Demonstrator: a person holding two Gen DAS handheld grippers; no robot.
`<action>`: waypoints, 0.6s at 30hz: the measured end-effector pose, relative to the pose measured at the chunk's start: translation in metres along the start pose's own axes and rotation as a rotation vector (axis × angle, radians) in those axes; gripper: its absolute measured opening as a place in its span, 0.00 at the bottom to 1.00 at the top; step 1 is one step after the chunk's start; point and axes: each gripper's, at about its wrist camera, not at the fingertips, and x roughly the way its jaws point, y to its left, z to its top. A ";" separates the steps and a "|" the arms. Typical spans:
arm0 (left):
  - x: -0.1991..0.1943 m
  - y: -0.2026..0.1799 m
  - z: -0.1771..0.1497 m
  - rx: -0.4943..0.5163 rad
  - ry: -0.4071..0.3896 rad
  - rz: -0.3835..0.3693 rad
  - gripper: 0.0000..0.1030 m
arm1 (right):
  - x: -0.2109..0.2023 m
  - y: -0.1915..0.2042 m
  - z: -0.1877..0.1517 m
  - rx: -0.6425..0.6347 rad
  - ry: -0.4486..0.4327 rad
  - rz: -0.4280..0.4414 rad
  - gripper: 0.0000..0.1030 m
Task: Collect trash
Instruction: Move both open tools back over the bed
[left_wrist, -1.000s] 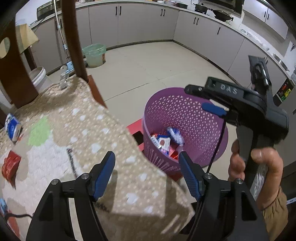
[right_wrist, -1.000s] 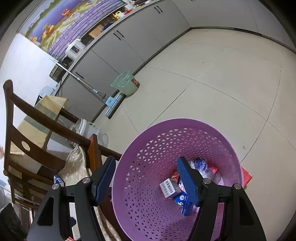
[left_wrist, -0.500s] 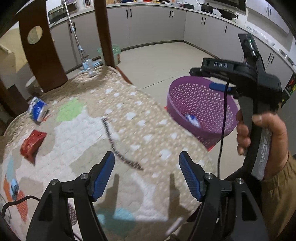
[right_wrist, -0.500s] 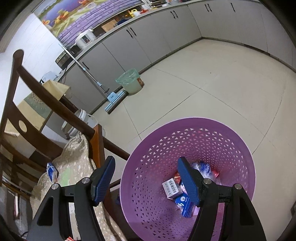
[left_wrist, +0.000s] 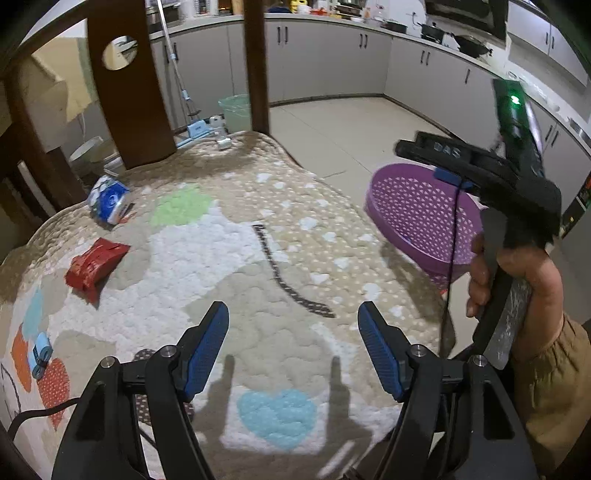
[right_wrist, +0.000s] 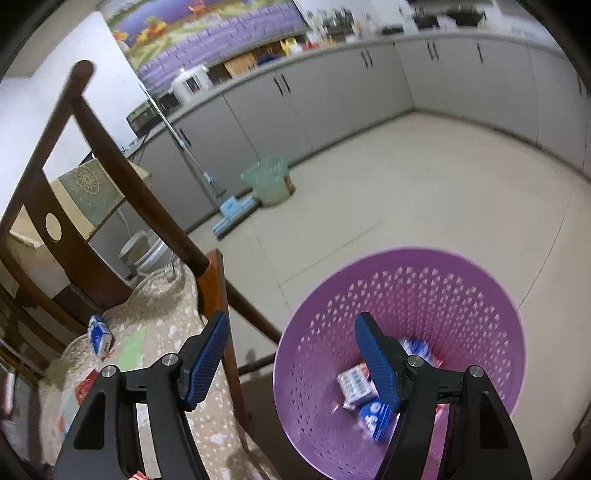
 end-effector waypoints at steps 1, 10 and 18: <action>0.000 0.005 -0.001 -0.009 -0.005 0.009 0.70 | -0.004 0.005 -0.002 -0.024 -0.027 -0.029 0.73; -0.005 0.068 -0.009 -0.073 -0.057 0.006 0.70 | -0.025 0.038 -0.033 -0.170 -0.062 -0.204 0.73; -0.022 0.170 -0.009 -0.242 -0.119 0.076 0.71 | -0.037 0.093 -0.048 -0.286 -0.012 -0.219 0.78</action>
